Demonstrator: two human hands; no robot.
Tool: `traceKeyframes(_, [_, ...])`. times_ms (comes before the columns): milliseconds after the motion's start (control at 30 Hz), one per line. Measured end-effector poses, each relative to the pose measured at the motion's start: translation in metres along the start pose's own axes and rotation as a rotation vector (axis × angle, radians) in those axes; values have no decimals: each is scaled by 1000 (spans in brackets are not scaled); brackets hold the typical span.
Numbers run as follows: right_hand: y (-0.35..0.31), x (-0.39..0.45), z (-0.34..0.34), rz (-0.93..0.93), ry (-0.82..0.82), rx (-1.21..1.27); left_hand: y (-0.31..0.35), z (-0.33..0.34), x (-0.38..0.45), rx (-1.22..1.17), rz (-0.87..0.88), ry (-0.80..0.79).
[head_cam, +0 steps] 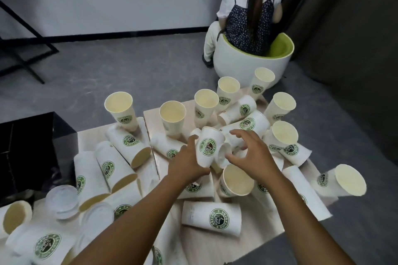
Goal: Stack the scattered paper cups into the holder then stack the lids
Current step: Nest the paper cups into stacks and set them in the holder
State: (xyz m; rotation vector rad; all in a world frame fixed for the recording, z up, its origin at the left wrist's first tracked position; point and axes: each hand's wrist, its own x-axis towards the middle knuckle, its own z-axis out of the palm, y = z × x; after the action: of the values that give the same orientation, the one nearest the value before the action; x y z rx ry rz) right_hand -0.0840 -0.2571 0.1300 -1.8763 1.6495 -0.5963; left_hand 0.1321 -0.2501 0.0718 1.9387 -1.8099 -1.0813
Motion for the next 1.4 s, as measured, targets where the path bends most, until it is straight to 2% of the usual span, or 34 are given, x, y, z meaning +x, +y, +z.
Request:
traceKeyframes(400, [-20, -50, -20, 58, 152, 52, -4, -68, -51, -160, 74, 118])
traceKeyframes(600, [-13, -67, -39, 140, 189, 11, -4, -72, -68, -211, 124, 155])
traceKeyframes(800, [9, -41, -58, 143, 237, 13, 18, -68, -61, -184, 157, 157])
traceKeyframes(1033, [51, 25, -58, 93, 129, -89, 71, -54, -6, -76, 160, 231])
traceKeyframes(1200, [68, 64, -54, 189, 3, -224, 92, -33, 22, 4, 119, 228])
traceKeyframes(1400, [80, 87, -52, 201, -31, -196, 102, -22, 31, 8, 76, 234])
